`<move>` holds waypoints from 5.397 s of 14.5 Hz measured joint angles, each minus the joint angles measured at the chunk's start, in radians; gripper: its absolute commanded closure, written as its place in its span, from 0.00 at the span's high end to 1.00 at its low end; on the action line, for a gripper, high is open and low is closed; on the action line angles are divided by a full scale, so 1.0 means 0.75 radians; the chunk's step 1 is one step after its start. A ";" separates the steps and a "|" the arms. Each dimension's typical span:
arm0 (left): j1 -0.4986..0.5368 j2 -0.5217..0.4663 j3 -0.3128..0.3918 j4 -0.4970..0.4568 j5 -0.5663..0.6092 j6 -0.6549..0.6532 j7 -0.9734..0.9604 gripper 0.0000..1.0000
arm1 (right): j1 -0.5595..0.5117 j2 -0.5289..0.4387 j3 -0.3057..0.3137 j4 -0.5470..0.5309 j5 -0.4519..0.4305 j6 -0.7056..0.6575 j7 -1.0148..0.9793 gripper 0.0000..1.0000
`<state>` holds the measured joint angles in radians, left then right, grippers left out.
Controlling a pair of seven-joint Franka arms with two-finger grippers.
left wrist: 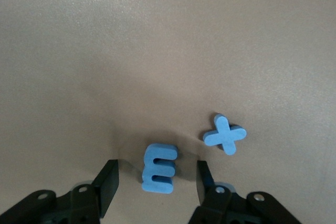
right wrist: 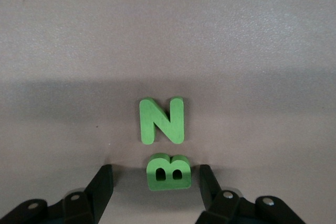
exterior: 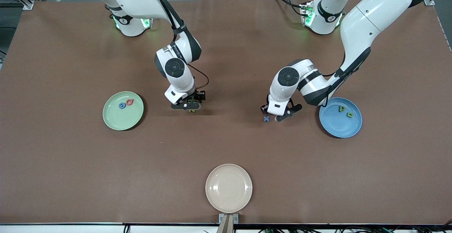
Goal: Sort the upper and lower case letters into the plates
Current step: 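Drop the E into the blue plate while the right gripper drops B into green, then reach the left gripper to the blue x while the right gripper reaches the N, then grasp and lift the x with the left gripper while the right gripper lifts N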
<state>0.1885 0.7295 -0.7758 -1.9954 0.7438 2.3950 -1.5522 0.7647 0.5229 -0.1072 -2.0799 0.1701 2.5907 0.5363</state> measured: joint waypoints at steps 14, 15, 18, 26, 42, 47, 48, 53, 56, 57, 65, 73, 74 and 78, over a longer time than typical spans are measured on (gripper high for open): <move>0.131 -0.091 -0.025 0.017 0.015 -0.006 0.261 0.07 | -0.073 -0.150 -0.178 -0.003 -0.003 -0.263 -0.209 0.00; 0.194 -0.114 -0.052 0.004 0.015 -0.010 0.350 0.07 | -0.087 -0.181 -0.221 -0.011 -0.005 -0.289 -0.283 0.00; 0.422 -0.161 -0.138 -0.069 0.015 -0.016 0.647 0.08 | -0.107 -0.244 -0.370 -0.064 -0.014 -0.305 -0.515 0.00; 0.759 -0.177 -0.149 -0.144 0.105 -0.015 1.189 0.08 | -0.177 -0.253 -0.513 -0.271 -0.016 -0.063 -0.836 0.00; 0.863 -0.073 -0.102 -0.128 0.175 -0.013 1.385 0.72 | -0.182 -0.299 -0.475 -0.291 -0.009 -0.183 -0.852 1.00; 0.864 -0.076 -0.141 -0.109 0.175 -0.008 1.385 1.00 | -0.114 -0.328 -0.469 -0.194 0.031 -0.242 -0.607 1.00; 0.863 -0.077 -0.170 -0.107 0.175 -0.008 1.377 1.00 | -0.083 -0.328 -0.467 -0.172 0.031 -0.243 -0.532 1.00; 0.750 -0.081 -0.279 -0.099 0.175 -0.038 1.071 1.00 | 0.088 -0.247 -0.436 -0.057 0.093 -0.247 -0.360 1.00; 0.578 -0.080 -0.280 -0.070 0.175 -0.043 0.865 1.00 | 0.158 -0.114 -0.405 0.062 0.137 -0.241 -0.349 1.00; 0.520 -0.079 -0.280 -0.058 0.175 -0.044 0.803 1.00 | 0.174 -0.076 -0.402 0.096 0.139 -0.240 -0.345 0.99; 0.061 0.035 -0.065 0.117 0.146 -0.052 0.532 1.00 | 0.206 0.059 -0.371 0.208 0.214 -0.235 -0.342 0.95; -0.076 0.140 0.012 0.237 0.111 -0.053 0.512 0.87 | 0.277 0.097 -0.368 0.208 0.280 -0.210 -0.340 0.87; -0.076 0.143 0.012 0.238 0.110 -0.053 0.512 0.80 | 0.279 0.105 -0.368 0.208 0.289 -0.204 -0.338 0.85; -0.077 0.152 0.013 0.239 0.109 -0.054 0.512 0.61 | 0.282 0.130 -0.368 0.208 0.297 -0.179 -0.336 0.68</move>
<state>0.1311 0.8436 -0.7660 -1.8164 0.8253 2.3549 -1.1683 0.9759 0.6204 -0.3832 -1.9241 0.3927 2.4564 0.2840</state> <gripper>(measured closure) 0.300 0.203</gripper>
